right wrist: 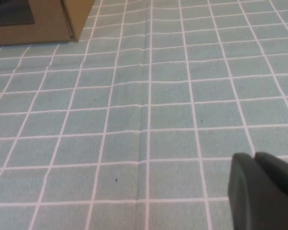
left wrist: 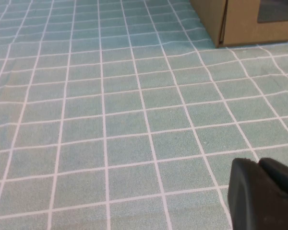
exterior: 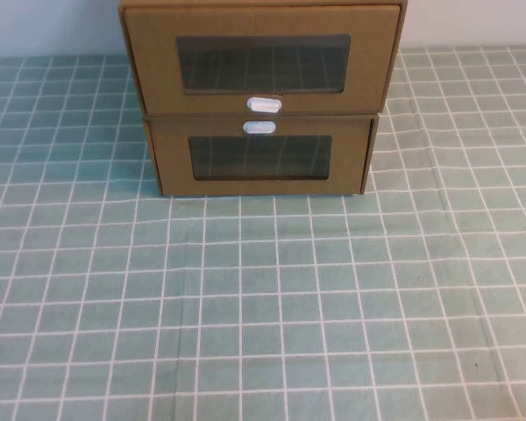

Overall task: Open the shoe box
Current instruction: 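Pull the top drawer of the cardboard box fully open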

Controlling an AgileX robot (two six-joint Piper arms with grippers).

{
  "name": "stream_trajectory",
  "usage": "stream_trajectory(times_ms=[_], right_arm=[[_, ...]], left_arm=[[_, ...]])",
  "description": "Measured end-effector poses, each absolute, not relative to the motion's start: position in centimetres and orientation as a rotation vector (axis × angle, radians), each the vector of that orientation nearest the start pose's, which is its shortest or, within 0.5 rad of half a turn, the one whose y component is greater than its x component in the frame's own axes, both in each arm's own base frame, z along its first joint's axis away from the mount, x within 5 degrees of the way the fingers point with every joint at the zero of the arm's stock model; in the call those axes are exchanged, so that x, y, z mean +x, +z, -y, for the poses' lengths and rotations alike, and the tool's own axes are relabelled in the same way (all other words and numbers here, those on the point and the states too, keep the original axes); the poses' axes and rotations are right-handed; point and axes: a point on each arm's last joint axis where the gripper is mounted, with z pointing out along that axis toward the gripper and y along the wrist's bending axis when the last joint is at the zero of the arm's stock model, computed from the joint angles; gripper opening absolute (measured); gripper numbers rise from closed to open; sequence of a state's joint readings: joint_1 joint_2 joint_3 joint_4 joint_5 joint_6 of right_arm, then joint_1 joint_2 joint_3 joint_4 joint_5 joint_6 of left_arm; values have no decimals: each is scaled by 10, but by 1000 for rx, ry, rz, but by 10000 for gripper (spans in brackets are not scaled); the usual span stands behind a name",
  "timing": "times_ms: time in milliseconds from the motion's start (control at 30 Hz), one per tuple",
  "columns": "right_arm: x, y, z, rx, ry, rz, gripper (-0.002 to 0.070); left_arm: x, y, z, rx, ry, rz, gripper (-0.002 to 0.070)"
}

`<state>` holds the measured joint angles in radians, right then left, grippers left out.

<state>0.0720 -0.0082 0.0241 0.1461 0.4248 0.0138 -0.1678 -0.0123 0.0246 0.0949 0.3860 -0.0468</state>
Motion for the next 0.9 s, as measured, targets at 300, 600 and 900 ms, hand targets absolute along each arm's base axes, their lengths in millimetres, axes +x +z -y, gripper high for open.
stream_trajectory(times_ms=[300,600,900], right_arm=[[51,168,-9,32,205,-1925,-13],[51,169,-9,32,204,-1917,-13],[51,169,-9,32,204,-1917,-13]], left_arm=[[52,171,4,190,-24,-1869,-5],[52,171,4,191,-22,-1869,-5],[52,172,5,191,-23,-1863,-5]])
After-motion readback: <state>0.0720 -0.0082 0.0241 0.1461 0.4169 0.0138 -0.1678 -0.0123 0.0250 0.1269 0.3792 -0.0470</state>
